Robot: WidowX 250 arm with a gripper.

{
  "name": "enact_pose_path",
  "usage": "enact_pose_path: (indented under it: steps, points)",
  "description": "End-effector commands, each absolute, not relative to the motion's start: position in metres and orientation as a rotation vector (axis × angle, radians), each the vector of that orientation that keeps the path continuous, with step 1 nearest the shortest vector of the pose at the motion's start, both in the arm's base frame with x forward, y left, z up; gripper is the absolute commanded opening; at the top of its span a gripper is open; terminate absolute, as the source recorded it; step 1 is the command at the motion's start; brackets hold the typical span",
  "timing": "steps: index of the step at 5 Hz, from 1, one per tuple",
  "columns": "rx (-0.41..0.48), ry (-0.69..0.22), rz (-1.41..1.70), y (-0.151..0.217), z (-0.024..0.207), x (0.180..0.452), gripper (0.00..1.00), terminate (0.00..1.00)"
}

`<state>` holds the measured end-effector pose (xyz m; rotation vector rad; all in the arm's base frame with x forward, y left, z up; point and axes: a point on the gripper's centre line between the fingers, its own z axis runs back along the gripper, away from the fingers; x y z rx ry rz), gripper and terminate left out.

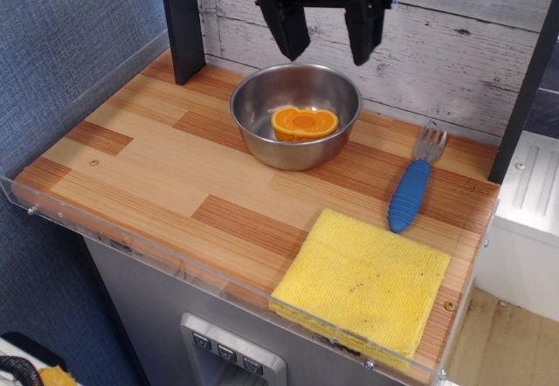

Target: Move the blue fork to the other side of the silver pan.

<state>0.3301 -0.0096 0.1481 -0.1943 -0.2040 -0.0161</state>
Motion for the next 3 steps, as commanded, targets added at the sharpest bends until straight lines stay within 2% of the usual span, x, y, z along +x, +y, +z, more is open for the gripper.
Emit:
enact_pose_path:
  steps: [1, 2, 3]
  points:
    - [-0.065, -0.217, -0.001, -0.0002, 0.1404, 0.3255, 1.00, 0.00]
    - [-0.044, -0.207, -0.006, -0.0027, 0.1356, 0.3235, 1.00, 0.00]
    - [-0.106, -0.133, -0.021, -0.0002, 0.1321, 0.3211, 1.00, 1.00]
